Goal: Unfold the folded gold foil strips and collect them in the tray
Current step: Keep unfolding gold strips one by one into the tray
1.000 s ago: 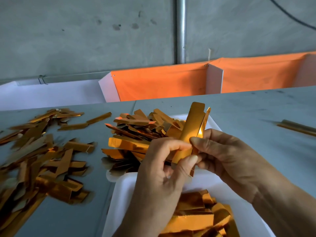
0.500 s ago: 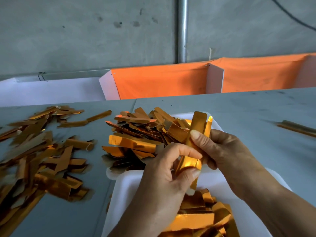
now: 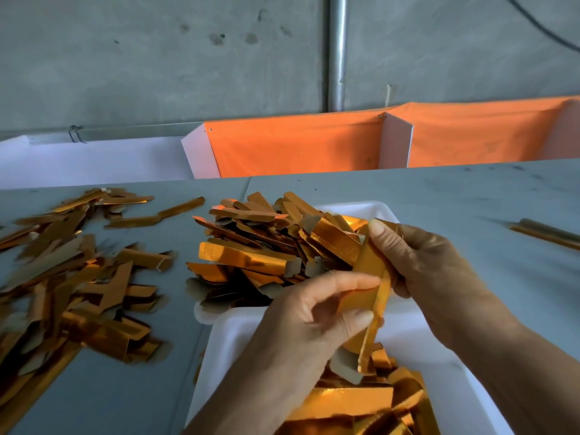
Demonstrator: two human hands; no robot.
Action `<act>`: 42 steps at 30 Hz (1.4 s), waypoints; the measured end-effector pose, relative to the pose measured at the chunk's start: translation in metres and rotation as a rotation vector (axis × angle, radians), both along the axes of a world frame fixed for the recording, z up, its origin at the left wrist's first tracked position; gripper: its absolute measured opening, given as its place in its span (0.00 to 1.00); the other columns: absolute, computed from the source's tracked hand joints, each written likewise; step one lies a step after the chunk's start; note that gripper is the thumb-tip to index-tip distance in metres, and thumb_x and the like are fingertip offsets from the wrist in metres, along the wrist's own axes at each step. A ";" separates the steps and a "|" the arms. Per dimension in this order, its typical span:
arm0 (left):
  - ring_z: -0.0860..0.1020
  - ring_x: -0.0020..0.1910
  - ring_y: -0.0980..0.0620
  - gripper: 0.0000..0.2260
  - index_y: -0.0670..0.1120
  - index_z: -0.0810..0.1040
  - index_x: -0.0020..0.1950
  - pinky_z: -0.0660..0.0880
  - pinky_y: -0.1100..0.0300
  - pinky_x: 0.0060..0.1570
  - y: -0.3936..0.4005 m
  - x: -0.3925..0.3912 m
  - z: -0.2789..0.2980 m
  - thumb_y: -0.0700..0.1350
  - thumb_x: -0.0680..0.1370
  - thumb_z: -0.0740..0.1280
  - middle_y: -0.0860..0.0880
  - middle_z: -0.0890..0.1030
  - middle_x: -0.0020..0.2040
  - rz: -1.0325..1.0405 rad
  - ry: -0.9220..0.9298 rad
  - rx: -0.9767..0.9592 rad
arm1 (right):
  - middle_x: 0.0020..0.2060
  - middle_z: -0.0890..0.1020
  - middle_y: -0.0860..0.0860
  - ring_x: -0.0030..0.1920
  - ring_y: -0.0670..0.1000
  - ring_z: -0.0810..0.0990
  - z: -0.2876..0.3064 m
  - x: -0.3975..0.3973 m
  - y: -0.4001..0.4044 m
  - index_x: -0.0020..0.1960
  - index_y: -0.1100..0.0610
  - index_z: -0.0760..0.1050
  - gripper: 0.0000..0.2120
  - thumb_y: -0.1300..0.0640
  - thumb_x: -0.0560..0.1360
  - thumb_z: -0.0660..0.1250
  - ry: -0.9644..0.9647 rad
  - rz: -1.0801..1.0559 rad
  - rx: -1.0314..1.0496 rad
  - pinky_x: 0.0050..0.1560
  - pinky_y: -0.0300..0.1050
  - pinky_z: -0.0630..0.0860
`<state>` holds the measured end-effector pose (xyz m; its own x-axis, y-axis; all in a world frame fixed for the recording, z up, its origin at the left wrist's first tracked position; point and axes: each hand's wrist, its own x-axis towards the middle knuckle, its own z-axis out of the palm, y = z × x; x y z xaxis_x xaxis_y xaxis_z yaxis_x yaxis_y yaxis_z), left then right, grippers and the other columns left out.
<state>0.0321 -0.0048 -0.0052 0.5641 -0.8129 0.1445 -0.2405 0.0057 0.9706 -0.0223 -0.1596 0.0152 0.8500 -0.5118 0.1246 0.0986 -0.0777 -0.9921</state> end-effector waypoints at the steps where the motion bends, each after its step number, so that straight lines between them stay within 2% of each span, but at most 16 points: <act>1: 0.81 0.51 0.59 0.14 0.62 0.79 0.54 0.77 0.66 0.49 0.000 0.001 -0.001 0.42 0.77 0.67 0.58 0.83 0.51 0.035 0.004 0.004 | 0.18 0.73 0.45 0.19 0.39 0.72 0.000 -0.001 0.000 0.30 0.53 0.73 0.17 0.46 0.74 0.62 0.022 0.013 -0.031 0.24 0.28 0.68; 5: 0.81 0.46 0.64 0.17 0.61 0.80 0.48 0.74 0.73 0.42 0.002 0.002 0.000 0.37 0.77 0.66 0.61 0.83 0.45 0.156 -0.023 0.063 | 0.25 0.74 0.50 0.26 0.45 0.70 0.000 -0.005 -0.008 0.32 0.53 0.78 0.18 0.43 0.73 0.62 0.107 0.104 -0.109 0.32 0.36 0.71; 9: 0.79 0.50 0.62 0.12 0.63 0.77 0.48 0.77 0.65 0.45 -0.002 -0.001 0.000 0.44 0.78 0.64 0.60 0.82 0.48 0.254 -0.086 0.113 | 0.28 0.78 0.51 0.26 0.45 0.73 -0.005 -0.005 -0.011 0.47 0.52 0.81 0.08 0.51 0.75 0.64 0.076 0.073 -0.104 0.30 0.33 0.72; 11: 0.80 0.47 0.63 0.10 0.63 0.77 0.46 0.76 0.68 0.40 -0.003 -0.001 0.000 0.46 0.78 0.63 0.60 0.82 0.45 0.306 -0.092 0.115 | 0.27 0.78 0.50 0.26 0.45 0.74 -0.007 -0.004 -0.011 0.52 0.48 0.79 0.07 0.53 0.76 0.65 0.043 0.064 -0.128 0.30 0.33 0.73; 13: 0.80 0.40 0.64 0.11 0.61 0.79 0.44 0.73 0.71 0.35 -0.001 0.001 0.001 0.44 0.78 0.64 0.58 0.82 0.39 0.305 0.016 0.099 | 0.29 0.79 0.50 0.29 0.46 0.76 -0.006 -0.005 -0.011 0.52 0.46 0.80 0.08 0.52 0.74 0.66 0.004 0.118 -0.106 0.31 0.34 0.74; 16: 0.79 0.37 0.56 0.11 0.55 0.82 0.43 0.71 0.62 0.37 0.002 0.006 0.001 0.40 0.76 0.65 0.51 0.82 0.36 0.230 0.287 0.039 | 0.37 0.82 0.49 0.37 0.47 0.80 -0.003 -0.009 -0.017 0.51 0.48 0.81 0.12 0.47 0.69 0.71 -0.051 0.251 -0.023 0.35 0.37 0.76; 19: 0.75 0.34 0.52 0.06 0.46 0.84 0.40 0.68 0.63 0.31 0.003 0.011 0.000 0.41 0.66 0.69 0.43 0.81 0.37 0.099 0.629 -0.116 | 0.45 0.84 0.49 0.46 0.46 0.83 0.000 -0.011 -0.025 0.51 0.51 0.81 0.21 0.42 0.63 0.78 -0.072 0.391 0.083 0.38 0.38 0.78; 21: 0.76 0.31 0.53 0.08 0.43 0.85 0.39 0.70 0.65 0.28 0.004 0.011 0.004 0.40 0.62 0.70 0.43 0.81 0.38 0.034 0.796 -0.163 | 0.43 0.84 0.54 0.43 0.48 0.83 0.003 -0.014 -0.029 0.47 0.54 0.82 0.22 0.44 0.58 0.81 -0.092 0.450 0.153 0.37 0.37 0.78; 23: 0.79 0.33 0.52 0.09 0.43 0.85 0.41 0.74 0.64 0.31 0.006 0.010 0.007 0.41 0.63 0.69 0.43 0.83 0.41 0.015 0.801 -0.150 | 0.37 0.83 0.57 0.36 0.49 0.82 0.005 -0.016 -0.031 0.41 0.56 0.81 0.19 0.46 0.57 0.81 -0.101 0.451 0.152 0.34 0.37 0.78; 25: 0.82 0.41 0.54 0.08 0.50 0.84 0.44 0.77 0.62 0.40 0.005 0.007 0.007 0.45 0.67 0.68 0.48 0.85 0.45 0.134 0.590 -0.028 | 0.33 0.82 0.57 0.33 0.50 0.81 0.006 -0.017 -0.031 0.38 0.57 0.80 0.18 0.46 0.59 0.80 -0.080 0.399 0.088 0.33 0.37 0.77; 28: 0.78 0.48 0.67 0.09 0.62 0.79 0.46 0.74 0.74 0.39 0.002 0.003 0.006 0.59 0.74 0.61 0.63 0.79 0.45 0.542 -0.126 0.139 | 0.31 0.81 0.57 0.32 0.51 0.80 0.005 -0.016 -0.029 0.36 0.55 0.80 0.11 0.47 0.64 0.75 -0.036 0.272 -0.043 0.32 0.35 0.76; 29: 0.75 0.51 0.70 0.11 0.64 0.77 0.50 0.71 0.78 0.41 0.001 0.001 0.009 0.63 0.73 0.58 0.67 0.77 0.46 0.597 -0.323 0.120 | 0.31 0.81 0.56 0.32 0.51 0.80 0.005 -0.016 -0.028 0.36 0.55 0.80 0.11 0.47 0.64 0.73 -0.019 0.244 -0.071 0.32 0.36 0.76; 31: 0.71 0.56 0.72 0.21 0.63 0.73 0.63 0.70 0.78 0.49 -0.003 -0.003 0.008 0.65 0.71 0.59 0.68 0.75 0.54 0.543 -0.547 0.108 | 0.32 0.82 0.57 0.32 0.52 0.81 0.004 -0.015 -0.025 0.36 0.55 0.81 0.12 0.47 0.62 0.71 0.011 0.237 -0.078 0.33 0.36 0.77; 33: 0.70 0.59 0.67 0.26 0.58 0.71 0.68 0.68 0.69 0.58 -0.008 -0.008 0.004 0.63 0.71 0.64 0.62 0.76 0.60 0.477 -0.711 0.181 | 0.32 0.82 0.59 0.32 0.52 0.81 0.003 -0.016 -0.023 0.37 0.56 0.81 0.11 0.48 0.62 0.71 0.033 0.256 -0.047 0.32 0.36 0.77; 36: 0.78 0.54 0.53 0.25 0.48 0.76 0.64 0.72 0.62 0.50 -0.009 -0.008 0.001 0.50 0.69 0.74 0.52 0.81 0.54 0.517 -0.900 0.210 | 0.32 0.82 0.61 0.31 0.52 0.82 0.004 -0.017 -0.021 0.38 0.56 0.81 0.08 0.51 0.64 0.70 0.052 0.306 0.066 0.31 0.37 0.77; 42: 0.76 0.58 0.52 0.27 0.48 0.73 0.67 0.66 0.65 0.53 -0.008 -0.007 0.003 0.54 0.70 0.67 0.52 0.80 0.58 0.495 -0.969 0.212 | 0.30 0.81 0.62 0.29 0.51 0.82 0.007 -0.017 -0.023 0.39 0.59 0.81 0.07 0.56 0.64 0.70 0.063 0.378 0.310 0.27 0.37 0.78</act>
